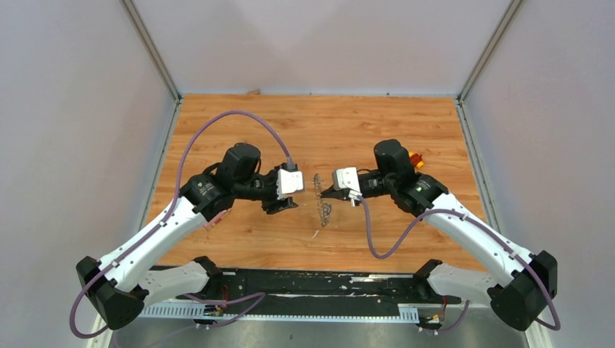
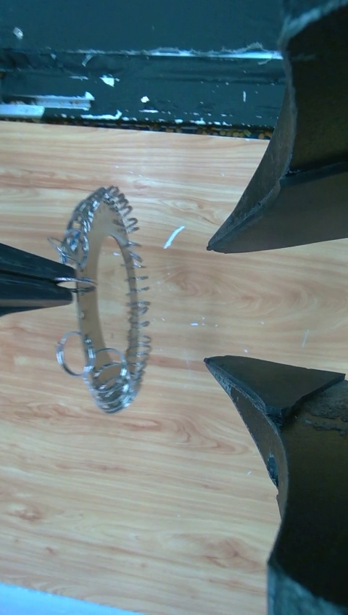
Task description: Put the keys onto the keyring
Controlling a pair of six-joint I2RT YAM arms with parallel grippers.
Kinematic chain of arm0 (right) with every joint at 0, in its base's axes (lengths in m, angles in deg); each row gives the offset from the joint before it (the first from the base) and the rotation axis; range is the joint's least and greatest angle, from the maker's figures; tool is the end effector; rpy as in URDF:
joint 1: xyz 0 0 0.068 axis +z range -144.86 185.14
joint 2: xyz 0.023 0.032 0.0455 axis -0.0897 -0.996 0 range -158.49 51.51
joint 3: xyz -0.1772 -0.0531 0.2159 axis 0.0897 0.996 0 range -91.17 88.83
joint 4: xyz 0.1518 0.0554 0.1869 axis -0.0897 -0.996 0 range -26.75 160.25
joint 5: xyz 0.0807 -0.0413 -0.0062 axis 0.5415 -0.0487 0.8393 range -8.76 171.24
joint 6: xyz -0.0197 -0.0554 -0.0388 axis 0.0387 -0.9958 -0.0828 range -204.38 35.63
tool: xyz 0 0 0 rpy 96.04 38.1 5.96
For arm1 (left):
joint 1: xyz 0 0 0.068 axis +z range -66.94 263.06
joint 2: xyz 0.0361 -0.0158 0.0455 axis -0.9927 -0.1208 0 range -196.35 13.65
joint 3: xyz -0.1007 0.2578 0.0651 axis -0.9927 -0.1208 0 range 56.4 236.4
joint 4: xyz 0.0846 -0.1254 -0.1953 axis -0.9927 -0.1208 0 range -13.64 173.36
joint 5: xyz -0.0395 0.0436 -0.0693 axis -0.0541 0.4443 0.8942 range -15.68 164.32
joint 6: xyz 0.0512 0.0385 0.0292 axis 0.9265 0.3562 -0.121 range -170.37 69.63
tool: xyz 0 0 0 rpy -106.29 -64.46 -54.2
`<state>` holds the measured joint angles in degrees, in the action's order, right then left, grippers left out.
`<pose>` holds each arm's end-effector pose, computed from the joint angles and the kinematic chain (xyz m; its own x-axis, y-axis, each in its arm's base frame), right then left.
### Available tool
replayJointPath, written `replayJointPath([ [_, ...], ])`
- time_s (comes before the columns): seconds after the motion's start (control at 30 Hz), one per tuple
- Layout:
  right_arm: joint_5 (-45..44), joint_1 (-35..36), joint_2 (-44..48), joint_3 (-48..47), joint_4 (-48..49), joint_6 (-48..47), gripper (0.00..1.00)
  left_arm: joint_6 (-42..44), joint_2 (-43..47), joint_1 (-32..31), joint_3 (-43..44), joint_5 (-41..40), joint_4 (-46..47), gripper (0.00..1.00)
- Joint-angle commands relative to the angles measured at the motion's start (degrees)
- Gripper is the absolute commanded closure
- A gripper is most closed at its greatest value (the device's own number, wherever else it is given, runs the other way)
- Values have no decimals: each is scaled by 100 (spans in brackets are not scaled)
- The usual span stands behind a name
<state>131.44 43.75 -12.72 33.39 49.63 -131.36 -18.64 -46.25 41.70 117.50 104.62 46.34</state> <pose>0.1541 0.1798 0.3317 0.4127 -0.2695 -0.8701 -0.9098 -0.1678 -0.3795 0.1386 -0.1608 0.3445 0.0879 0.5276 -0.8450 0.9774 0.1179 0.1753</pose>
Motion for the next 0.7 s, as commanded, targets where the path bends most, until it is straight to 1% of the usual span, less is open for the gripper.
replayJointPath([
  [0.0,-179,129,153,-171,-457,-904,100,333,182,54,-175,-249,157,38],
  [0.17,-668,387,264,-297,-839,-1339,100,794,377,58,-364,-182,296,38],
  [0.33,-1635,676,443,-305,-761,-1297,100,843,384,58,-498,-288,435,38],
  [0.43,-2122,849,559,-235,-702,-1443,100,846,365,56,-564,-327,508,38],
  [0.67,-2577,1072,989,87,-496,-1843,100,823,240,58,-597,-471,714,39],
])
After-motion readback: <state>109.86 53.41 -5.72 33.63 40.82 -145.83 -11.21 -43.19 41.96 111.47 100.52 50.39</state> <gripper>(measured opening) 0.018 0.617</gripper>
